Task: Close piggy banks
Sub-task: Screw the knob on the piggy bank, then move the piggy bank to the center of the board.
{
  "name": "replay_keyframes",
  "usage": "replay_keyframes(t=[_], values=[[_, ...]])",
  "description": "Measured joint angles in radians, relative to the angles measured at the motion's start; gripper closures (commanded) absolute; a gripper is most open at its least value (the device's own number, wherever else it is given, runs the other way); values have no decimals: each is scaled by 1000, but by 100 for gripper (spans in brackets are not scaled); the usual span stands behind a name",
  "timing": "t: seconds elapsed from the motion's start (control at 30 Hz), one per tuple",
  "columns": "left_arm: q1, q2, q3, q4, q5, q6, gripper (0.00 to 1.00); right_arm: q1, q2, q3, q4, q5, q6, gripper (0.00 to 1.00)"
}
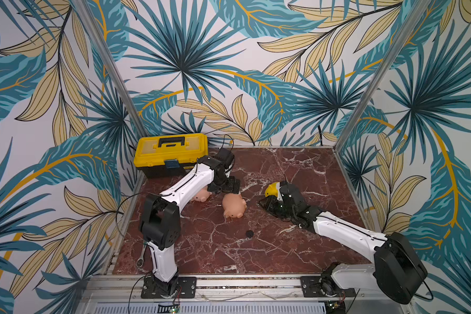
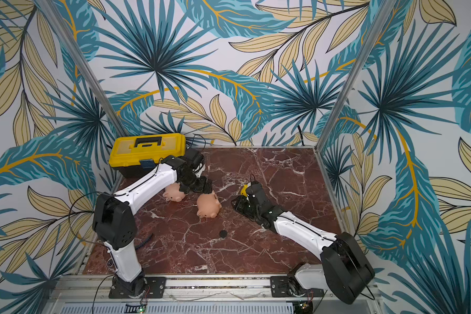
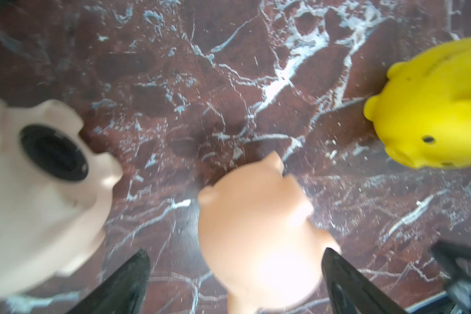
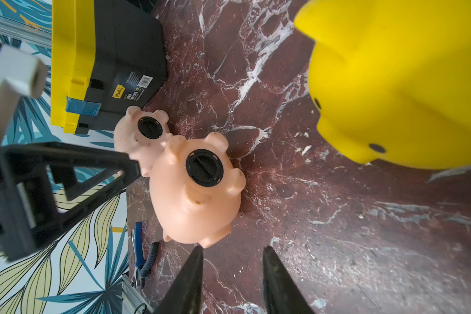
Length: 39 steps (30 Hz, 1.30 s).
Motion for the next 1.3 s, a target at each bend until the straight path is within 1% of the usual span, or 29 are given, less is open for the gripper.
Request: replay_keyframes(t=[0.13,0.23,0.37,0.47,0.7,0.83,1.0,1.3], values=[[-58,-98,-82,2,-60,-47,0,-2,-58,1,-72,40,-27,58],[-106,-137,-145,11,-92,-85,1,-8,-101,8,-134,75,-48,56],[-161,-150,-230,45,-105,-126,1,-21,-151,16,-203,115,-74,55],[-183,-146,-279,76,-107,-136,1,-31,-180,16,-242,135,-86,55],[-182,-93,-310,156,-126,-137,5,-39,-203,16,-283,152,-91,54],[-171,-37,-309,202,-145,-137,10,-40,-203,16,-293,152,-91,54],[-144,33,-299,247,-167,-137,10,-43,-203,16,-294,155,-91,54],[-73,160,-170,292,-186,-122,10,-46,-203,14,-295,155,-91,54]])
